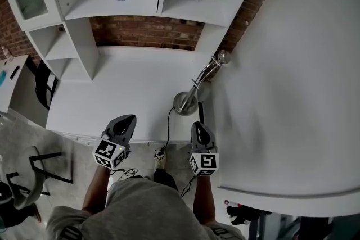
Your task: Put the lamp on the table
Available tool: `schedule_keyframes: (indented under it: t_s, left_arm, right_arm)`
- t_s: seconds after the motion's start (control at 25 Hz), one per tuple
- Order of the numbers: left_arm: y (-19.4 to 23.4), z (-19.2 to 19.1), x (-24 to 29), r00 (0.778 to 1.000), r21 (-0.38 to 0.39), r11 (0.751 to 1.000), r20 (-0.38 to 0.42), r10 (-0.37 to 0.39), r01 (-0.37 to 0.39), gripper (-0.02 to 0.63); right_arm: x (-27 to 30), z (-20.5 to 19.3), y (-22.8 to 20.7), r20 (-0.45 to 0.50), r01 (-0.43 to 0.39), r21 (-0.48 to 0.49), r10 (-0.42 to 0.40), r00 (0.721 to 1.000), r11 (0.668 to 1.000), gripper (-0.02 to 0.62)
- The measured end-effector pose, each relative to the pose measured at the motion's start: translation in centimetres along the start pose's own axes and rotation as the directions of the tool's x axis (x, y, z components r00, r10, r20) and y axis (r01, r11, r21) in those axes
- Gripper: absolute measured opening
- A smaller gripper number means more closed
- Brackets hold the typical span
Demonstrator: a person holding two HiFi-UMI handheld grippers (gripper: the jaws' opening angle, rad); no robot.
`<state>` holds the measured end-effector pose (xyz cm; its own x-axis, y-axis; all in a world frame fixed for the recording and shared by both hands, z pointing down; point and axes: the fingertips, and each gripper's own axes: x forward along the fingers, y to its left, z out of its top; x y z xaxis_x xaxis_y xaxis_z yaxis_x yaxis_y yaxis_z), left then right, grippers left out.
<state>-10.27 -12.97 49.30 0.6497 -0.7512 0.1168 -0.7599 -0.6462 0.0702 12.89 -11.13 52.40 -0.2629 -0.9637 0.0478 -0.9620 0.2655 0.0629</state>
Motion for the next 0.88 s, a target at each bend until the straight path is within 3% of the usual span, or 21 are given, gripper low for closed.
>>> schedule_keyframes:
  t_s: [0.36, 0.88]
  left_arm:
    - [-1.0, -0.4, -1.6, 1.000, -0.006, 1.000, 0.002, -0.018, 0.018, 0.005]
    - [-1.7, -0.7, -2.3, 0.999, 0.006, 0.999, -0.009, -0.036, 0.036, 0.005]
  right_arm:
    - [-3.2, 0.2, 1.3, 0.025, 0.041, 0.038, -0.042, 0.999, 0.998, 0.035]
    - [-4.4, -0.5, 2.7, 0.013, 0.030, 0.069, -0.031, 0.999, 0.997, 0.024]
